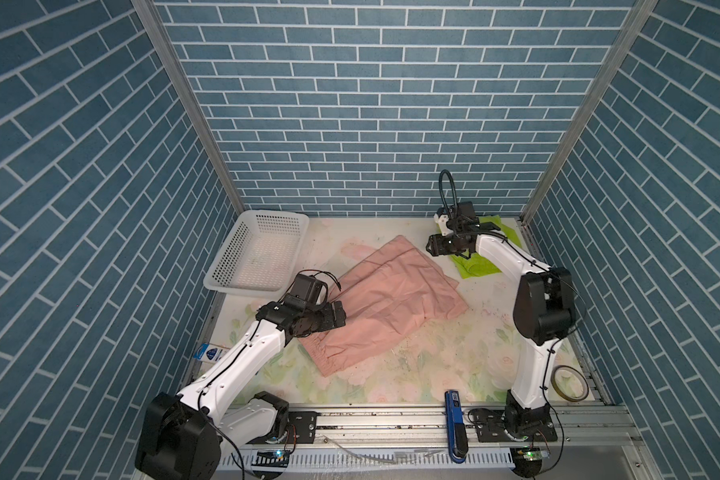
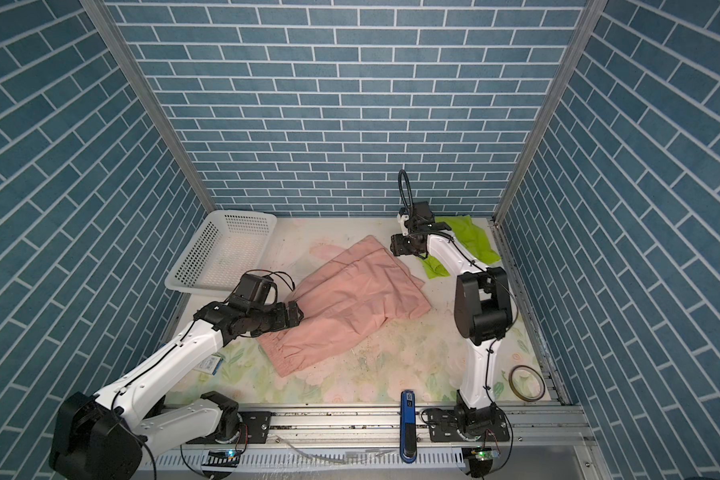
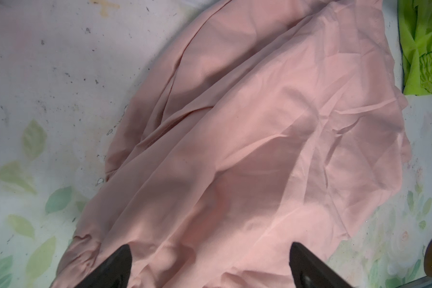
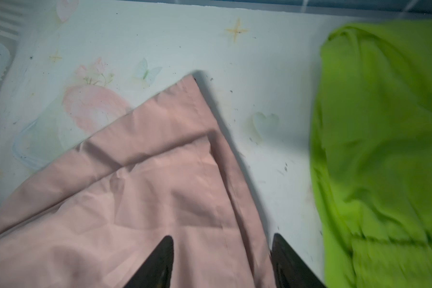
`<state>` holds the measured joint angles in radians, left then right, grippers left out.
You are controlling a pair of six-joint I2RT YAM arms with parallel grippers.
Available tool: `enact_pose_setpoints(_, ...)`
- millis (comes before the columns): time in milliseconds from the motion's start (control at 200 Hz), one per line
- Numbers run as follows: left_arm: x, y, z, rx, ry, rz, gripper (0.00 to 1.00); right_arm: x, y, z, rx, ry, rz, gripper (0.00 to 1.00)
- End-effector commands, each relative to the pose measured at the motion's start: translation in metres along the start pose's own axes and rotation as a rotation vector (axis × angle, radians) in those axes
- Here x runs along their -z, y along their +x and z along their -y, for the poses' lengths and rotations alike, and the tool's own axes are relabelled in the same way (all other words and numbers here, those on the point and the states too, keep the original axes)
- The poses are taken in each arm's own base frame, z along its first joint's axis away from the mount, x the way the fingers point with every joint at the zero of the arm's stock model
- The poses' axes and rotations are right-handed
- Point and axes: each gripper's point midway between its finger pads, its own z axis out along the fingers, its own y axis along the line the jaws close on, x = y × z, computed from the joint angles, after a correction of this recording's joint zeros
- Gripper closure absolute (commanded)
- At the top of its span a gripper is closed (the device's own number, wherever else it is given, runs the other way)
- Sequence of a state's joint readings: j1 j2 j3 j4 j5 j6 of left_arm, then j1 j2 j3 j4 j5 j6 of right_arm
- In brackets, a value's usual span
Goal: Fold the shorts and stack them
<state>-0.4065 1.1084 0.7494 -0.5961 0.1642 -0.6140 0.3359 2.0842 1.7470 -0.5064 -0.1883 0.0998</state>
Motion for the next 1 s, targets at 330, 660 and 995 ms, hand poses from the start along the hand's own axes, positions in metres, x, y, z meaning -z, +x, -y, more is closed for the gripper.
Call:
enact_pose_setpoints(330, -0.007, 0.005, -0.008, 0.019, -0.026, -0.01, 0.0, -0.098, 0.011, 0.003, -0.043, 0.035, -0.056, 0.39)
enact_pose_setpoints(660, -0.007, 0.007, -0.015, 0.015, -0.053, -0.013, 0.0, -0.097, -0.003, 0.001, -0.05, 0.048, -0.008, 0.96)
enact_pose_setpoints(995, -0.01, 0.009, -0.015, 0.01, -0.043, -0.02, 0.0, -0.064, -0.015, -0.007, 0.023, 0.114, 0.012, 1.0)
